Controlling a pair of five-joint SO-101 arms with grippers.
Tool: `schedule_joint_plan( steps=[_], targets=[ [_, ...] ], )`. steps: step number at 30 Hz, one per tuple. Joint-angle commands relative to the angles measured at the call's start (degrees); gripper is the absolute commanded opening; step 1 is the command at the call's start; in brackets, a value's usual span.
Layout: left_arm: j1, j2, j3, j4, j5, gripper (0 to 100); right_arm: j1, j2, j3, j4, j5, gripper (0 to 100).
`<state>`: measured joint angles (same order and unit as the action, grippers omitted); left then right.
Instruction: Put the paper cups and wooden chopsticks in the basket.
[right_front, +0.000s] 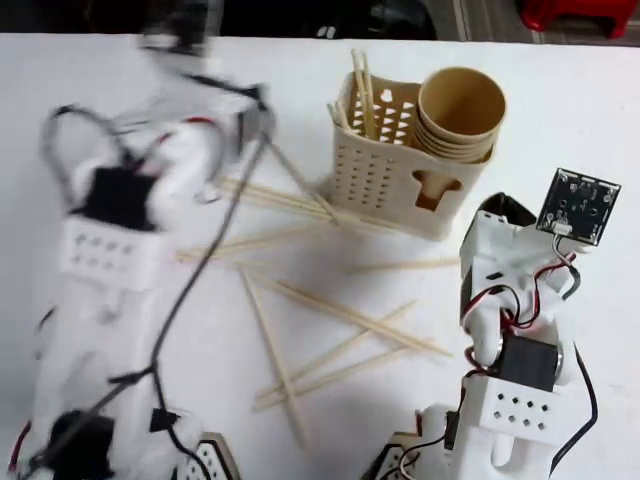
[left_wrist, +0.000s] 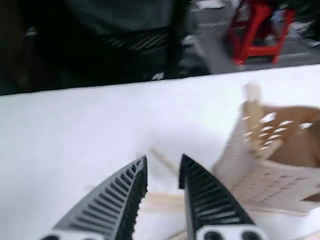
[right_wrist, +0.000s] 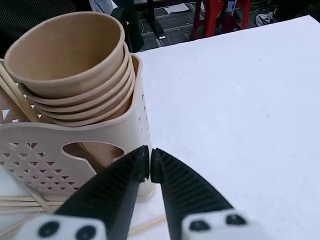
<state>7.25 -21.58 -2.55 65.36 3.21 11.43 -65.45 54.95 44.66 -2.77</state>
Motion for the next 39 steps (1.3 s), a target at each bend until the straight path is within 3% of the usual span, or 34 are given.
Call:
schedule_joint_plan(
  steps=[1, 7, 9, 16, 21, 25, 30, 39],
  targets=[
    [-8.5, -9.3, 4.7, 4.4, -5.3, 2, 0.3, -1.4, -0.3, -1.2, -0.2, 1.9],
    [-17.7, -21.2, 22.2, 1.1, -9.4, 2, -0.1, -1.5, -0.6, -0.7, 0.0, 10.2],
    [-21.1, -25.1, 30.0, -1.8, -9.4, 2, -2.1, -1.5, -0.7, -0.4, 2.5, 8.3],
    [-31.4, -36.6, 56.3, -13.7, -9.5, 2, -18.2, -1.2, -7.0, 12.2, 17.1, 5.6],
    [-32.8, -42.4, 67.9, -17.1, -12.5, 2, -32.0, -0.8, -7.8, 19.1, 23.8, 5.7],
    [-32.8, -45.5, 75.8, -20.4, -12.9, 2, -40.6, -0.5, -7.8, 23.4, 24.4, 6.5],
    [-32.8, -48.2, 78.9, -21.2, -13.1, 2, -45.1, 8.8, -8.0, 24.5, 25.0, 16.6],
    [-32.7, -48.9, 81.1, -21.5, -16.8, 2, -48.4, 35.5, -9.0, 19.6, 37.1, 17.3]
  ],
)
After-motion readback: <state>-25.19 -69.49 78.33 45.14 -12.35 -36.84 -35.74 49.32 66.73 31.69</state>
